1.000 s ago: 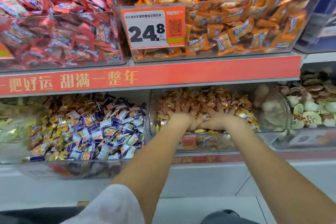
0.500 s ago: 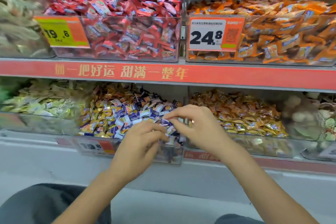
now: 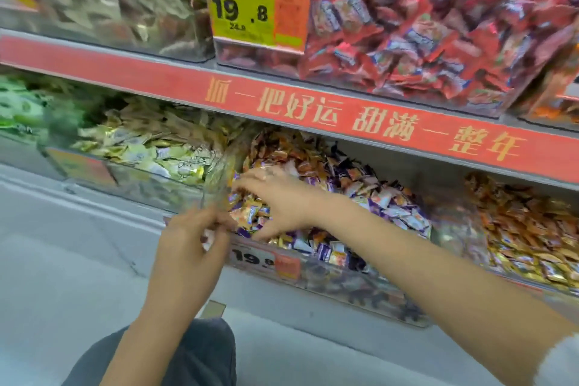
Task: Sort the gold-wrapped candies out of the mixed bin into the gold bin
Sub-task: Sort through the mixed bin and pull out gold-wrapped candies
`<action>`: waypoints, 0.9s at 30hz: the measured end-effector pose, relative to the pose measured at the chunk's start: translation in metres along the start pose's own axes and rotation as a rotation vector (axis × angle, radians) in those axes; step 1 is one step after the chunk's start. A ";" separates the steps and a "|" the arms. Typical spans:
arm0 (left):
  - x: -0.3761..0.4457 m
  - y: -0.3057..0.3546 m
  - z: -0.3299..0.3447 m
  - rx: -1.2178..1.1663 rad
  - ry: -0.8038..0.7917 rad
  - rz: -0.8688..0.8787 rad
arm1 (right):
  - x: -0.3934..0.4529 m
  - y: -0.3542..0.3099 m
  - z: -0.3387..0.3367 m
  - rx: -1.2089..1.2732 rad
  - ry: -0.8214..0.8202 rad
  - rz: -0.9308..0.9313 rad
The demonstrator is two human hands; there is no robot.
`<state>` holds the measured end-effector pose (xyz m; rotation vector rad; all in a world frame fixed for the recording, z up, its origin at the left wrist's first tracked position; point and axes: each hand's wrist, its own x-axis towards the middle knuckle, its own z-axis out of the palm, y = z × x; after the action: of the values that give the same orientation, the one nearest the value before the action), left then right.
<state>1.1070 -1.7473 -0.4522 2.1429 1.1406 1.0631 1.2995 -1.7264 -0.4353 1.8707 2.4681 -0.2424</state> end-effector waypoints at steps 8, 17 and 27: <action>0.003 -0.010 -0.004 -0.102 -0.022 -0.018 | 0.002 -0.016 0.025 -0.081 0.069 -0.100; 0.000 -0.010 0.001 -0.036 0.008 -0.013 | -0.015 0.005 -0.023 0.516 -0.121 0.108; 0.059 0.048 0.028 -0.527 -0.250 -0.120 | -0.053 0.014 -0.037 1.145 -0.103 0.354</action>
<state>1.1728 -1.7241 -0.4107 1.7085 0.7568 0.8890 1.3301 -1.7678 -0.3935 2.4070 1.9411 -1.9663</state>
